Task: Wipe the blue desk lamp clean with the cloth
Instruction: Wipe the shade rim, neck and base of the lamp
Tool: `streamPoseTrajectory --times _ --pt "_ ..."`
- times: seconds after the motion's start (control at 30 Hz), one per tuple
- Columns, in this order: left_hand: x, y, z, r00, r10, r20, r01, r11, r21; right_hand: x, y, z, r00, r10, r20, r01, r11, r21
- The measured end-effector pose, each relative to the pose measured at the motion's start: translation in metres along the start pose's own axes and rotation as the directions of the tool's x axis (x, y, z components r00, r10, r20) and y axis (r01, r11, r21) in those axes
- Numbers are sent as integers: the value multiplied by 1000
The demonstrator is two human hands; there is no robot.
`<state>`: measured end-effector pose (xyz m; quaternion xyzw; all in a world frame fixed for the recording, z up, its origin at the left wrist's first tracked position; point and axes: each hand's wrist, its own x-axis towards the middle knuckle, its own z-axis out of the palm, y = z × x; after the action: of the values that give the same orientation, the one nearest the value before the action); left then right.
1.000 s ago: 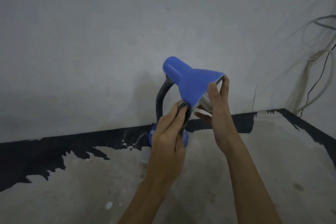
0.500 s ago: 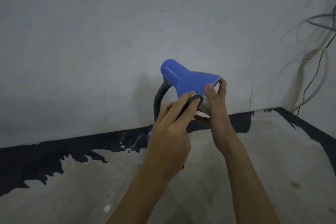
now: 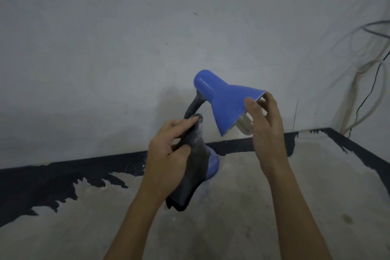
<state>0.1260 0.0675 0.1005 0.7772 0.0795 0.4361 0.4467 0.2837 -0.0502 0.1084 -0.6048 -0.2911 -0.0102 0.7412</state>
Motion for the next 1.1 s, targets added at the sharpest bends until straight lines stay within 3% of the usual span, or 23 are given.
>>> streamPoseTrajectory --times 0.2,0.33,0.5,0.77,0.83,0.93,1.0,1.1 --pt "2 -2 -21 990 -141 -12 140 990 -31 -6 -1 -2 994 -13 112 12 1000 15" --pt "0 2 -29 984 -177 28 178 984 -22 -12 -8 7 985 -173 -12 169 973 -157" --pt "0 14 -39 982 -185 37 187 980 -65 -24 -22 23 875 -481 -49 427 816 -390" --pt "-5 33 -52 977 -182 116 195 974 -115 -46 -39 49 753 -654 72 640 702 -314" --pt "-6 36 -53 980 -164 110 173 981 -83 -52 -43 56 795 -585 157 605 751 -266" --pt "-6 37 -52 986 -147 82 151 987 -46 -56 -38 61 889 -305 342 393 891 -227" --pt "-6 35 -53 989 -141 46 142 990 -8 -54 -32 59 880 -132 456 237 955 -180" --pt "-5 30 -56 986 -168 9 168 985 39 -49 -25 54 855 -19 519 103 986 -134"
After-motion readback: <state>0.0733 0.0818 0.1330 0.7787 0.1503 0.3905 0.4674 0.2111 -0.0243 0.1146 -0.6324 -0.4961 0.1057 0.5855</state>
